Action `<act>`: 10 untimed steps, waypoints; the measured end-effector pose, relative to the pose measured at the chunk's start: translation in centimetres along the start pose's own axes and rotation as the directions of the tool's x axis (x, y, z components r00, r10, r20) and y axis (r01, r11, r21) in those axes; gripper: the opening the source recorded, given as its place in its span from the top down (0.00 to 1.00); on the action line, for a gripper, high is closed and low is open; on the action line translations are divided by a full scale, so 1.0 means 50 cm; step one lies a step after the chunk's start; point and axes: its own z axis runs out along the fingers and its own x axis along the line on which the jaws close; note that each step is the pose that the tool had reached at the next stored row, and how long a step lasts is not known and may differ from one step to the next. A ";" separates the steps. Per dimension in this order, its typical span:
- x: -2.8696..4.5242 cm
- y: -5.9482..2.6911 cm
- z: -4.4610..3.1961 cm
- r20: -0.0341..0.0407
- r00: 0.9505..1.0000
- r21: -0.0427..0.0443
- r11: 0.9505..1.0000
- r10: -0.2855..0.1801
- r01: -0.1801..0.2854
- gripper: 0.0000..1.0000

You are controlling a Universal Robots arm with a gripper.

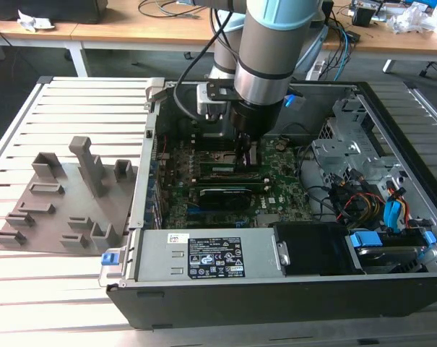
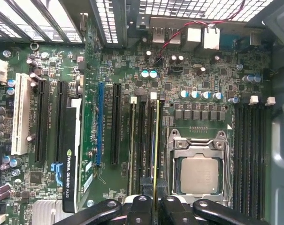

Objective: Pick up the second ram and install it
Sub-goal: 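Insert the second ram into the second slot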

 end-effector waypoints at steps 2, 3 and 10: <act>0.000 0.000 0.007 -0.003 1.000 0.000 1.000 0.000 0.000 0.86; 0.001 0.000 0.013 -0.004 1.000 0.000 1.000 -0.001 0.001 0.86; 0.002 -0.001 0.039 -0.005 1.000 -0.001 1.000 -0.007 0.007 0.86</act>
